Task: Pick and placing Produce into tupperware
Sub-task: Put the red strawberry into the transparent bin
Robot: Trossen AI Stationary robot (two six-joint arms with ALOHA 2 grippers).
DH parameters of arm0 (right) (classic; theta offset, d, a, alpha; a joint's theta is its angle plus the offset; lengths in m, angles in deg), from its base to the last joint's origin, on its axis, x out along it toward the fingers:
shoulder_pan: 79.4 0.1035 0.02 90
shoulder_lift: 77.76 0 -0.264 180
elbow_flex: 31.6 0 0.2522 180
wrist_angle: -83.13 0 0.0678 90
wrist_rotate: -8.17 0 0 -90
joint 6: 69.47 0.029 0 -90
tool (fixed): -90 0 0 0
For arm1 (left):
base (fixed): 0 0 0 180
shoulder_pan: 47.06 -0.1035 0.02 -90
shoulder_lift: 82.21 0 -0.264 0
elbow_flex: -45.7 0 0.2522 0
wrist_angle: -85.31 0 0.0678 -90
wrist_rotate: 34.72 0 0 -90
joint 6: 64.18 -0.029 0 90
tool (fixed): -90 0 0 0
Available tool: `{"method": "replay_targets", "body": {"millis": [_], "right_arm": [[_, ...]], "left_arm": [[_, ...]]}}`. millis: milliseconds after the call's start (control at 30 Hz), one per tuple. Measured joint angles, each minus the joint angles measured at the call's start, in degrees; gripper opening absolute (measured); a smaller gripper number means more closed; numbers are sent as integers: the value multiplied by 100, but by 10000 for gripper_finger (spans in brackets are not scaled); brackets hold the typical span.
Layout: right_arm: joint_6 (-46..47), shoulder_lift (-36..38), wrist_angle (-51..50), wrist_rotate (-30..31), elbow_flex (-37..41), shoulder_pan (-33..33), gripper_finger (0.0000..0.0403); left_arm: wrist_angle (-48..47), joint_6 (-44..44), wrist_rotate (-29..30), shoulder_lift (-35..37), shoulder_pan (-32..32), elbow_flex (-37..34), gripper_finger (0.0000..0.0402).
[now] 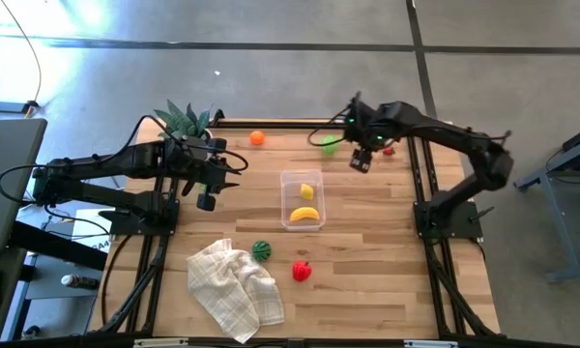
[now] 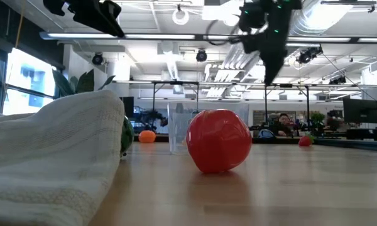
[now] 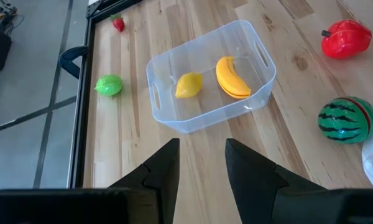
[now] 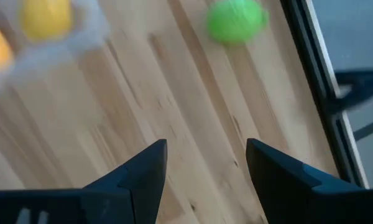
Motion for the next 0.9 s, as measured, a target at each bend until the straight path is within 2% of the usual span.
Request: {"method": "replay_targets", "body": {"millis": [233, 533, 700, 900], "right_arm": [[-463, 681, 330, -1, 1413, -838, 210], [-596, 496, 1034, -8, 2365, -1800, 210], [258, 337, 1180, 0, 2342, -2034, 210], [1768, 329, 1447, -107, 2207, -2288, 210]], "left_arm": [[0, 0, 0, -1, 0, 0, 117], [0, 2, -1, -1, 0, 0, 117], [0, 0, 0, 0, 0, 0, 117], [0, 1, -2, -1, 0, 0, 117]]}}
